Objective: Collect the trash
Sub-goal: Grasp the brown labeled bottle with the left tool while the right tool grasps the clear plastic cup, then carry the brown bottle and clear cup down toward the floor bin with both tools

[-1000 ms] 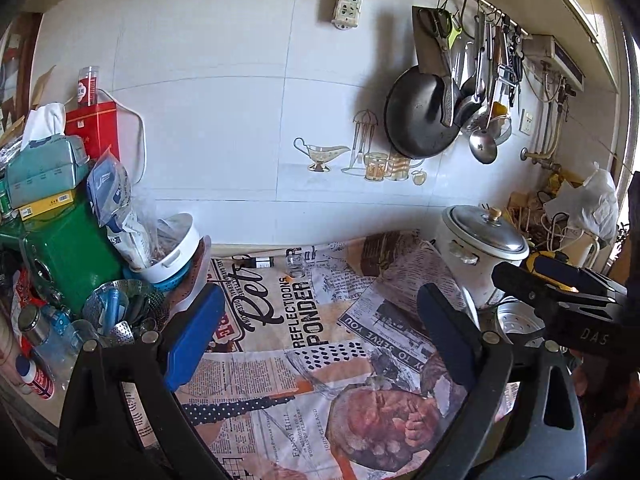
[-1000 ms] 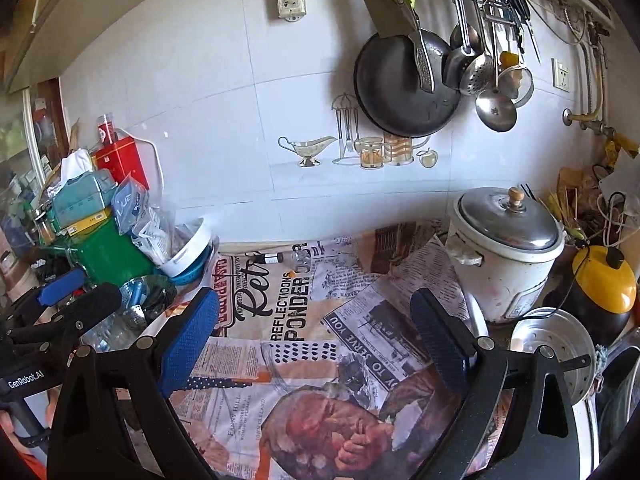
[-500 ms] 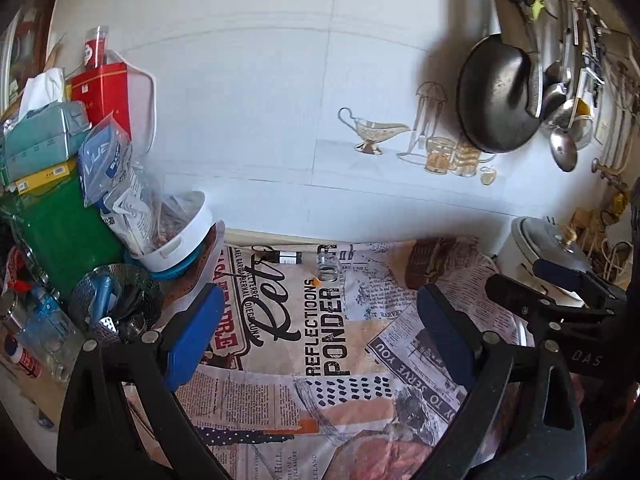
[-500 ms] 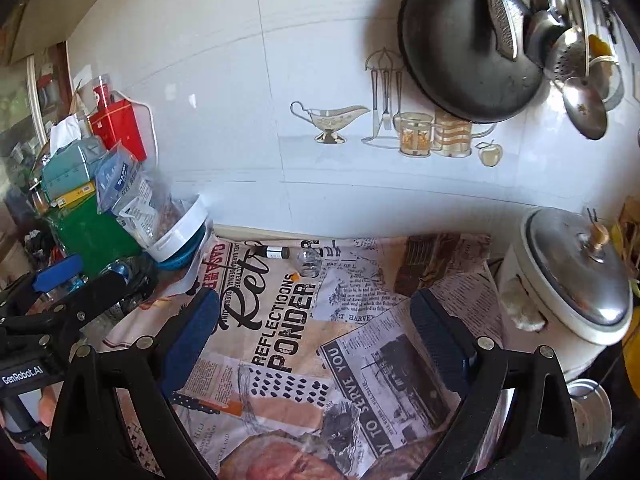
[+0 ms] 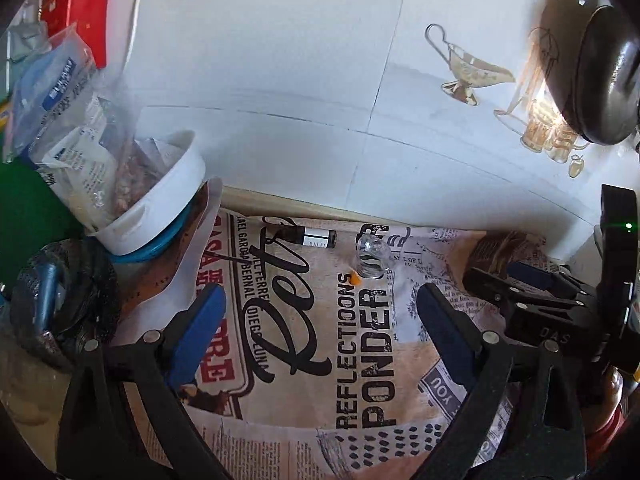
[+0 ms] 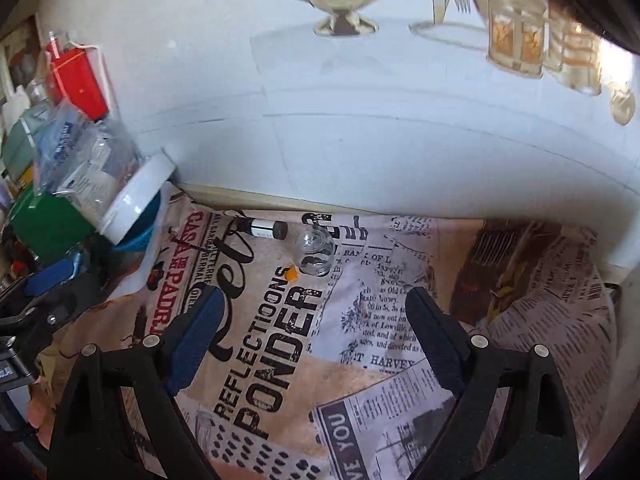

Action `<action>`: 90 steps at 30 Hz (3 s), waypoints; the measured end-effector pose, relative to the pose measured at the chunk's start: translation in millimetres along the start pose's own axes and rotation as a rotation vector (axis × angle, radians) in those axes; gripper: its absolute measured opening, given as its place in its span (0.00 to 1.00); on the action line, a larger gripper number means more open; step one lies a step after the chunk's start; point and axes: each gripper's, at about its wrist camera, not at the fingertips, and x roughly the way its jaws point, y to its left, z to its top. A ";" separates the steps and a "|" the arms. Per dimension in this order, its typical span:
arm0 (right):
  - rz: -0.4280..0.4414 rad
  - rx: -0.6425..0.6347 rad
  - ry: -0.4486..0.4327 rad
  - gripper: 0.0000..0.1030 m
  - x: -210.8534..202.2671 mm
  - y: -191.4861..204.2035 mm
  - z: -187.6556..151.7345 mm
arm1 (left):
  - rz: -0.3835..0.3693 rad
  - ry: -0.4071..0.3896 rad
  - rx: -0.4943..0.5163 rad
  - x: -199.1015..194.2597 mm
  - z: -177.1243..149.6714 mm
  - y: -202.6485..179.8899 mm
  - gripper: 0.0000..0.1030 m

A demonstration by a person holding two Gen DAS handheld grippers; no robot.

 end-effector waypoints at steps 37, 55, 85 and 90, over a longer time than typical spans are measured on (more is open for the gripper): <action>0.087 0.155 0.138 0.50 70.3 -63.3 -13.1 | 0.058 0.238 0.092 271.8 35.4 3.4 0.91; 0.065 0.184 0.047 0.50 -23.2 -63.8 -40.7 | -0.017 0.149 0.214 160.2 14.3 -58.7 0.77; 0.054 0.107 -0.176 0.50 -263.3 9.3 -183.5 | -0.083 -0.083 0.209 -213.4 -155.9 -93.4 0.77; 0.007 0.183 -0.157 0.50 -276.1 40.5 -233.8 | -0.119 -0.055 0.254 -252.0 -201.3 -75.5 0.77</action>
